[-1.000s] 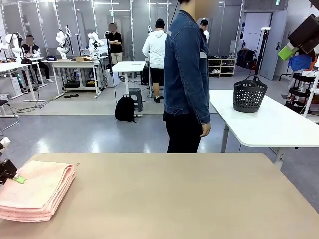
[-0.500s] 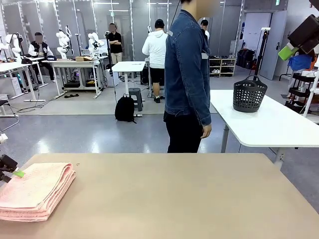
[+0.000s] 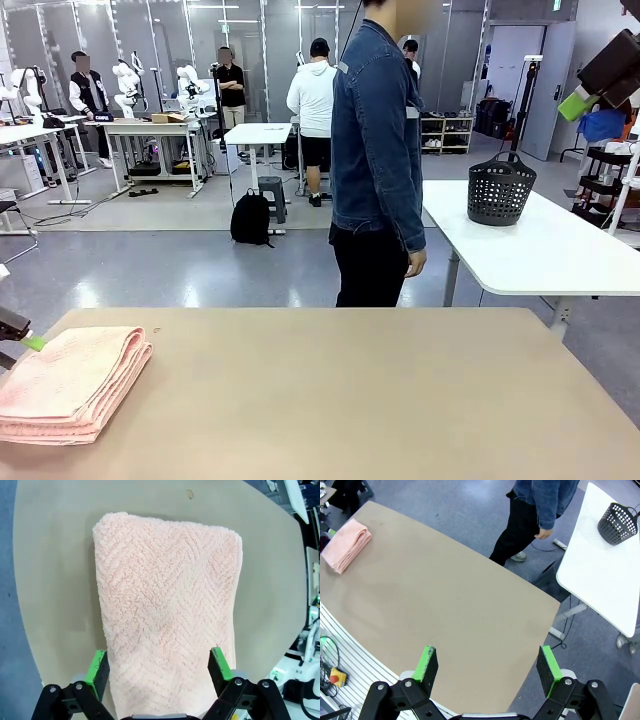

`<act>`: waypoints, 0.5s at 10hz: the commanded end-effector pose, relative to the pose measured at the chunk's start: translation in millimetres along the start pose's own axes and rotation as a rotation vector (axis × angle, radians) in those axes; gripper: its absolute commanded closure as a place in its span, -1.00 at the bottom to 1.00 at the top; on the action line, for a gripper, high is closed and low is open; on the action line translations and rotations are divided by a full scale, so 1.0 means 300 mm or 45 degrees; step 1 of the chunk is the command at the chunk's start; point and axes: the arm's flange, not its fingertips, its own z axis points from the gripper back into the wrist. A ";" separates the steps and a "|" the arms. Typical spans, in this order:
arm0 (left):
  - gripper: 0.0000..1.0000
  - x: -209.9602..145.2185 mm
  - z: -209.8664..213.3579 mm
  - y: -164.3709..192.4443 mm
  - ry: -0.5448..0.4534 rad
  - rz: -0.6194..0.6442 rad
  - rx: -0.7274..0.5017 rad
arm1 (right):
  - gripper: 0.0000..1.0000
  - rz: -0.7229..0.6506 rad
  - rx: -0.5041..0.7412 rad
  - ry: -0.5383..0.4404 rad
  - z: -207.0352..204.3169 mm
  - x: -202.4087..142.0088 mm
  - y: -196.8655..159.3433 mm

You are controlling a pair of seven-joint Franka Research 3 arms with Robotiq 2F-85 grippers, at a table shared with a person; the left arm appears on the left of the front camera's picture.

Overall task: Fold the towel.
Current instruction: Pick up the 100 cm Hotel Towel and place it on the left side of the table.

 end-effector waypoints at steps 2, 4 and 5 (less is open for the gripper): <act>-1.00 0.000 0.000 0.000 0.000 0.000 0.000 | -1.00 -0.008 -0.006 0.002 0.000 -0.001 0.004; -1.00 0.000 0.000 0.000 0.000 0.000 0.000 | -1.00 -0.008 -0.006 0.002 0.000 -0.001 0.004; -1.00 0.000 0.000 0.000 0.000 0.000 0.000 | -1.00 -0.008 -0.006 0.002 0.000 -0.001 0.004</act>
